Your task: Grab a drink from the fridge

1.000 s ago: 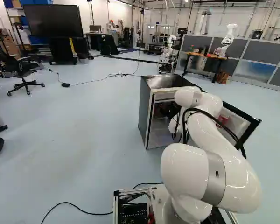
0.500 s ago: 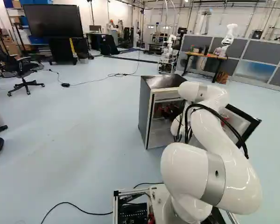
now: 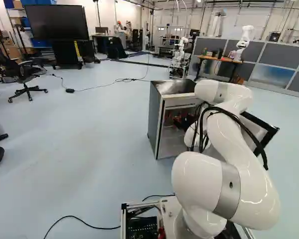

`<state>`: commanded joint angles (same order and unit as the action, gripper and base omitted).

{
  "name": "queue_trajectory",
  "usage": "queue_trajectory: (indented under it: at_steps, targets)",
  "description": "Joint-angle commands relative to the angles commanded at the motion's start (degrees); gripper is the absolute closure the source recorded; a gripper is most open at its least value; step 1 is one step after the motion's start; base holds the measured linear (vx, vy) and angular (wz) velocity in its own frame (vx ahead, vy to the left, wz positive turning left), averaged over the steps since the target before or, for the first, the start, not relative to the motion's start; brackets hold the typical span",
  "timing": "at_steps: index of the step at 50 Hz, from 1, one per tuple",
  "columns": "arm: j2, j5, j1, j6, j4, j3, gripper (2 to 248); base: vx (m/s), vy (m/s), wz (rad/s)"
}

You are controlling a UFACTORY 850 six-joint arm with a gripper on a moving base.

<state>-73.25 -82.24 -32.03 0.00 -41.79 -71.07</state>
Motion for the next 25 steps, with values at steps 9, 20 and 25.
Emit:
queue_trajectory:
  at_steps: [9, 20, 25]
  targets:
    - [3.4, 0.0, -0.7, 0.0, 0.0, 4.7, 152, 0.0, 0.0, 0.0]
    - [7.5, 0.0, -1.6, 0.0, 0.0, 10.4, 152, 0.0, 0.0, 0.0]
    - [9.3, 0.0, -2.0, 0.0, 0.0, 12.7, 152, 0.0, 0.0, 0.0]
